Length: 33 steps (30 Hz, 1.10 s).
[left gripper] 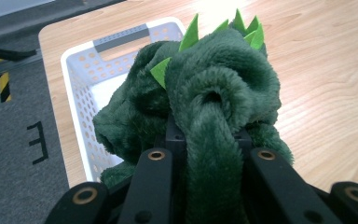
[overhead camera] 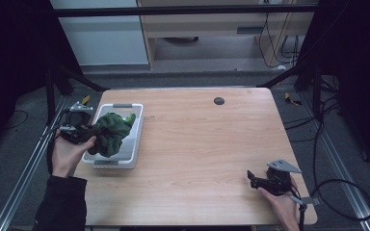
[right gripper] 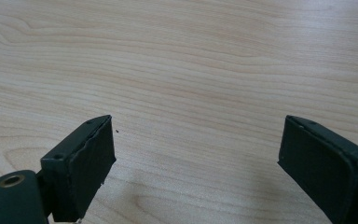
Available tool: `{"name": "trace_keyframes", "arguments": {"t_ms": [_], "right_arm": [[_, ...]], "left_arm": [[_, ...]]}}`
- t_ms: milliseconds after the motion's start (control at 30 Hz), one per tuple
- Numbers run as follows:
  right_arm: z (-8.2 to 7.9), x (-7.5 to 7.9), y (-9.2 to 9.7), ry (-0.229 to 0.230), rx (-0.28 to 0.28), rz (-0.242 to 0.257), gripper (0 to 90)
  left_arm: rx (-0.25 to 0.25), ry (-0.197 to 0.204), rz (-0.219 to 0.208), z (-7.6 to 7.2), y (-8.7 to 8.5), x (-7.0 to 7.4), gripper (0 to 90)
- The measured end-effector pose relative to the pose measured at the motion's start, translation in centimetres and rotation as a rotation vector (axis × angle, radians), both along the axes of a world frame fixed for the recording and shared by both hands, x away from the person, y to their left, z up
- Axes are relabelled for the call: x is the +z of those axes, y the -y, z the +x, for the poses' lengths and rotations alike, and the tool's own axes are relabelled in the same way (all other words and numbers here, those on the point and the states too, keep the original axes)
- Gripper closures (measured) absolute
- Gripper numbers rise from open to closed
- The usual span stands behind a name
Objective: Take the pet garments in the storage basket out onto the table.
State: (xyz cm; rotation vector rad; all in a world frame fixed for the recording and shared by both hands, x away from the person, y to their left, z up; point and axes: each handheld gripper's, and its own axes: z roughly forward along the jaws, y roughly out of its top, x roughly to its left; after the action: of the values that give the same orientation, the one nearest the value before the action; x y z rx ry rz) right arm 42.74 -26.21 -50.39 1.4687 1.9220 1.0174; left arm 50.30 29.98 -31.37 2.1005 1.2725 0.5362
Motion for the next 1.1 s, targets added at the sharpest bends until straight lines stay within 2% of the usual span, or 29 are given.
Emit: {"name": "trace_keyframes", "arguments": {"t_ms": [167, 667, 867, 1100], "right_arm": [[0.0, 0.0, 0.0, -0.001, 0.0, 0.003, 10.4], [0.0, 0.0, 0.0, 0.005, 0.002, -0.001, 10.5], [0.0, 0.0, 0.0, 0.005, 0.003, -0.001, 10.5], [0.0, 0.1, 0.0, 0.011, 0.003, 0.004, 10.5]], "left_arm": [[-0.038, -0.005, 0.032, -0.3, 0.5, 0.9, 76.8], [-0.166, -0.037, 0.051, -1.2, 2.8, 2.5, 76.8], [-0.225, -0.045, 0.068, -1.5, 4.1, 3.3, 76.8], [-0.274, -0.055, 0.074, -1.2, 5.9, 3.5, 76.8]]}}
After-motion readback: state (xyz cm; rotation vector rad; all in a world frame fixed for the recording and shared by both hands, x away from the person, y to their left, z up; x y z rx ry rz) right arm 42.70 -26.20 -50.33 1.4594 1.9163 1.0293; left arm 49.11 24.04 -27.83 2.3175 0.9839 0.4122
